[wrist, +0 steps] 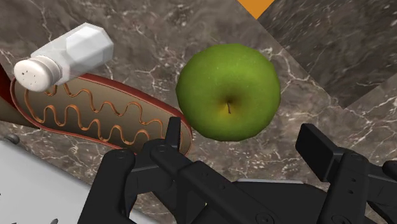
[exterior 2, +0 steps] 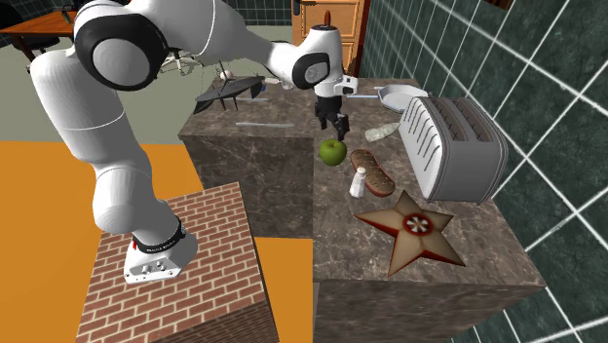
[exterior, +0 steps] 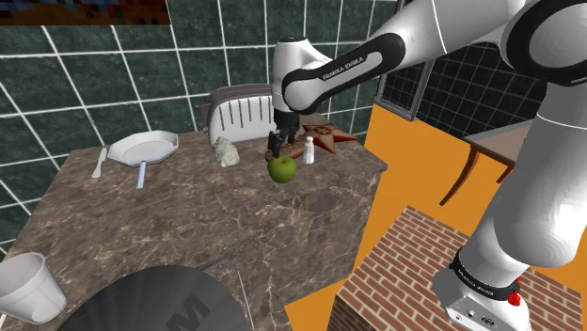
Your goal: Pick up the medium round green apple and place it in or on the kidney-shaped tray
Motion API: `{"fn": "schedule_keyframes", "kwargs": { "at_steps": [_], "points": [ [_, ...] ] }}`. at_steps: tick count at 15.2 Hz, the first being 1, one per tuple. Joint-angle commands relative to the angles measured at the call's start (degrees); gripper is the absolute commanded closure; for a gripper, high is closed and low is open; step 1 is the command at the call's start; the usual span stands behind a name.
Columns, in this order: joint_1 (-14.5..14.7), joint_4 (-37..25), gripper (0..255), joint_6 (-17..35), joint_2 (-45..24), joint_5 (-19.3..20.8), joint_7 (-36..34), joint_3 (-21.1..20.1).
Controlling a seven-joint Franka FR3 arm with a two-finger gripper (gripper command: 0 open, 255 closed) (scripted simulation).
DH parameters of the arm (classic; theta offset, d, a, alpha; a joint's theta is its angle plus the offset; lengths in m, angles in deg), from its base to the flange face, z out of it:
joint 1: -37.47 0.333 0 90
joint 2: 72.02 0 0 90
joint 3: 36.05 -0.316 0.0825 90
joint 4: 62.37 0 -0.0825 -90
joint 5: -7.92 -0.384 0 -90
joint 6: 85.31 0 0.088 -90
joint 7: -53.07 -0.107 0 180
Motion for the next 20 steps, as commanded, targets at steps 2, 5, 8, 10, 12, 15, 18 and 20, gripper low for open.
{"fn": "schedule_keyframes", "kwargs": {
  "at_steps": [2,5,8,10,12,15,18,20],
  "points": [
    [-0.01,0.19,0,1.85,-1.61,0.42,-0.21,0.12],
    [-0.02,0.73,0,3.52,-2.76,0.73,-0.41,0.22],
    [-0.02,0.73,0,3.52,-2.76,0.73,-0.41,0.22],
    [-0.02,0.73,0,3.52,-2.76,0.73,-0.41,0.22],
    [-0.02,0.73,0,3.51,-2.75,0.73,-0.41,0.23],
    [-0.02,0.73,255,3.51,-2.75,0.73,-0.41,0.23],
    [-0.02,0.73,255,3.51,-2.75,0.73,-0.41,0.23],
    [-0.02,0.73,255,3.51,-2.75,0.73,-0.41,0.22]
  ]
}}
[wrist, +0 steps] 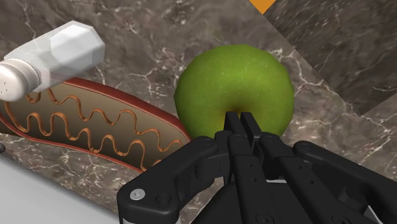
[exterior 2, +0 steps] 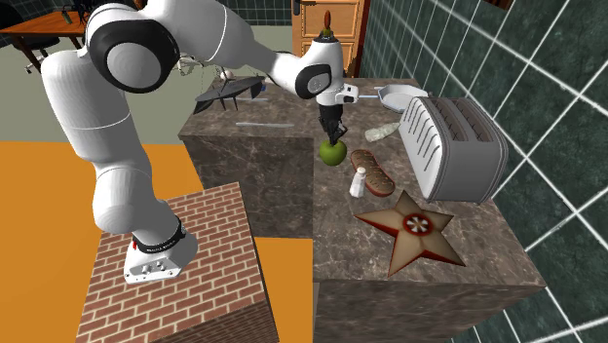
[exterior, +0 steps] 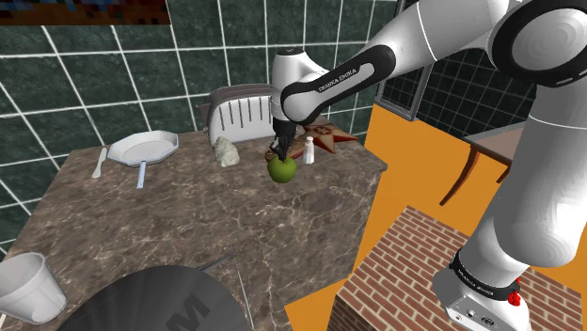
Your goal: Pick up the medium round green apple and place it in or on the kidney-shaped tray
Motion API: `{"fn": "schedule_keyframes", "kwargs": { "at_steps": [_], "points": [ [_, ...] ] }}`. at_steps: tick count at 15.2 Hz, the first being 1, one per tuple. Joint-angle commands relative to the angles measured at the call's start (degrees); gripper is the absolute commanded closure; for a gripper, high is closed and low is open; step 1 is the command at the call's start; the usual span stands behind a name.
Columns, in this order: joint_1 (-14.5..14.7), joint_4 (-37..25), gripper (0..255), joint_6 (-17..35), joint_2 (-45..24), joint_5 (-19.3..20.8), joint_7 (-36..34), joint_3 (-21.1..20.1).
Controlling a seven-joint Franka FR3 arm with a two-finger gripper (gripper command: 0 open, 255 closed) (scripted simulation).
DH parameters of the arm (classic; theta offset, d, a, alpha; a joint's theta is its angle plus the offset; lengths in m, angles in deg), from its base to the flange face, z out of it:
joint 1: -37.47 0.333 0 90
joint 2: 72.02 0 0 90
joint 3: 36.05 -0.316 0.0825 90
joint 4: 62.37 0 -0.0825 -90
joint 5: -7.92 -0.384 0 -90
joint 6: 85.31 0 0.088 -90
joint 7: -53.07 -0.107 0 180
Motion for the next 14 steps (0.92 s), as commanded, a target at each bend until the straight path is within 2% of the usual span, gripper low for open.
{"fn": "schedule_keyframes", "kwargs": {
  "at_steps": [1,14],
  "points": [
    [0.0,0.0,255,0.0,0.0,0.0,0.0,0.0],
    [-0.09,-5.04,255,-8.43,3.47,-1.18,1.22,-0.23]
  ]
}}
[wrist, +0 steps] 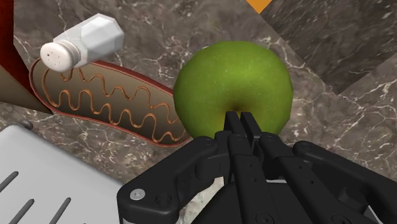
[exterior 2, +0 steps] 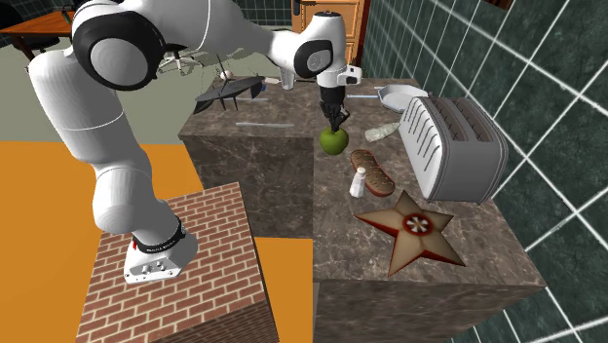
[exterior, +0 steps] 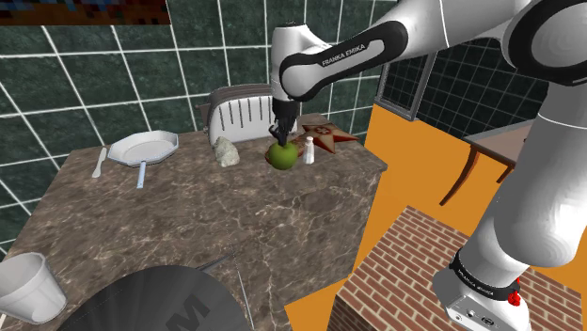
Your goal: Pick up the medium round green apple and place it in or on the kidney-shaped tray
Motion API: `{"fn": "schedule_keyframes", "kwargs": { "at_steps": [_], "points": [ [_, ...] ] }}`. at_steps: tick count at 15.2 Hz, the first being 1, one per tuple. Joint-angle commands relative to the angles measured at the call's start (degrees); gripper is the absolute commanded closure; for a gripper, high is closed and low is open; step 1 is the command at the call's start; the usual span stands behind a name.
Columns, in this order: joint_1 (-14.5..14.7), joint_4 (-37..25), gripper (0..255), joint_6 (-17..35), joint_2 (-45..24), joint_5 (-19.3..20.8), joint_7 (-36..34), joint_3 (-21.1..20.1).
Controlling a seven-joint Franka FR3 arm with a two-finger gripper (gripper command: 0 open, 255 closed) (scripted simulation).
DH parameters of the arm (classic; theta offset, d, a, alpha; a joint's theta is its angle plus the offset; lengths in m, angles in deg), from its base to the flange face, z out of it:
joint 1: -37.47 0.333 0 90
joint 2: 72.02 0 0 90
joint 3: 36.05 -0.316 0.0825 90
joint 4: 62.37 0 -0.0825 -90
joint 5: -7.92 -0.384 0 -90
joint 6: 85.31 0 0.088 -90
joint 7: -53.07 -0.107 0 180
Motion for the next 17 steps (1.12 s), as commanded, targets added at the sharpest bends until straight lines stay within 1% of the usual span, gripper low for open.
{"fn": "schedule_keyframes", "kwargs": {
  "at_steps": [1,11,12,17],
  "points": [
    [0.0,-0.86,255,-1.4,0.53,-0.16,0.15,-0.04],
    [0.02,-6.67,255,-8.71,2.08,-0.74,0.9,-0.13],
    [0.02,-6.68,255,-8.73,2.09,-0.74,0.9,-0.13],
    [-2.81,-16.29,255,-13.29,-2.6,-1.36,6.56,2.05]
  ]
}}
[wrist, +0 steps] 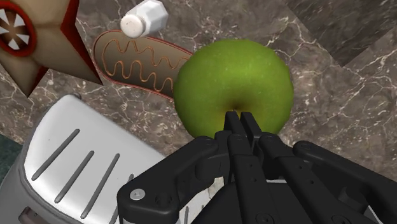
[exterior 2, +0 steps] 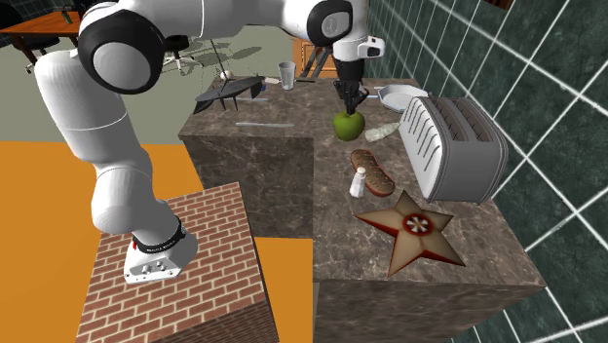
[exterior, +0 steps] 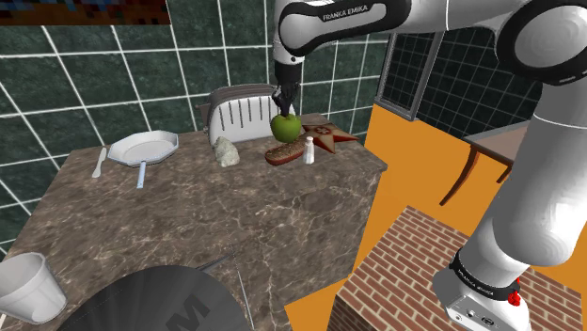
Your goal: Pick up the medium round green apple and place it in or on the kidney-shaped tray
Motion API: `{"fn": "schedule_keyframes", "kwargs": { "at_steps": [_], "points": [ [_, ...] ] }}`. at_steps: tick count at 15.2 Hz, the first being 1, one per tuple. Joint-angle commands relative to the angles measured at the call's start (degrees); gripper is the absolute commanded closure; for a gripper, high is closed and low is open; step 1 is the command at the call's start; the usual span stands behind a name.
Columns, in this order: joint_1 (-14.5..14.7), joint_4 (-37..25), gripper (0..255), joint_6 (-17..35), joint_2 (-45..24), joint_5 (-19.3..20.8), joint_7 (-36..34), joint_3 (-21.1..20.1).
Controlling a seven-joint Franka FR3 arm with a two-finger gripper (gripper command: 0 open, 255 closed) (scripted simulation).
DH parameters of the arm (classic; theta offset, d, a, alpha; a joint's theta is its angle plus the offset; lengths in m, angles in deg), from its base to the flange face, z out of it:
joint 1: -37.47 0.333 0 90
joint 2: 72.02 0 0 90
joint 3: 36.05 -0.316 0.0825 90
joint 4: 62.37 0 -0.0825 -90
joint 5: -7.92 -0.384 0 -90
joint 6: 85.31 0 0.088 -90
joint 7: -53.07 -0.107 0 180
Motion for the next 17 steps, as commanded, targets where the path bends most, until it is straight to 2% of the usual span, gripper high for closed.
{"fn": "schedule_keyframes", "kwargs": {
  "at_steps": [1,6,7,17],
  "points": [
    [-1.2,-3.85,255,-1.59,-2.14,-0.28,2.36,0.86],
    [-4.03,-17.19,255,-7.65,-9.14,-0.98,7.53,2.54],
    [-4.96,-22.78,255,-10.16,-12.13,-1.23,9.16,3.02],
    [-5.15,-13.42,255,-1.9,-11.04,-1.17,8.8,3.02]
  ]
}}
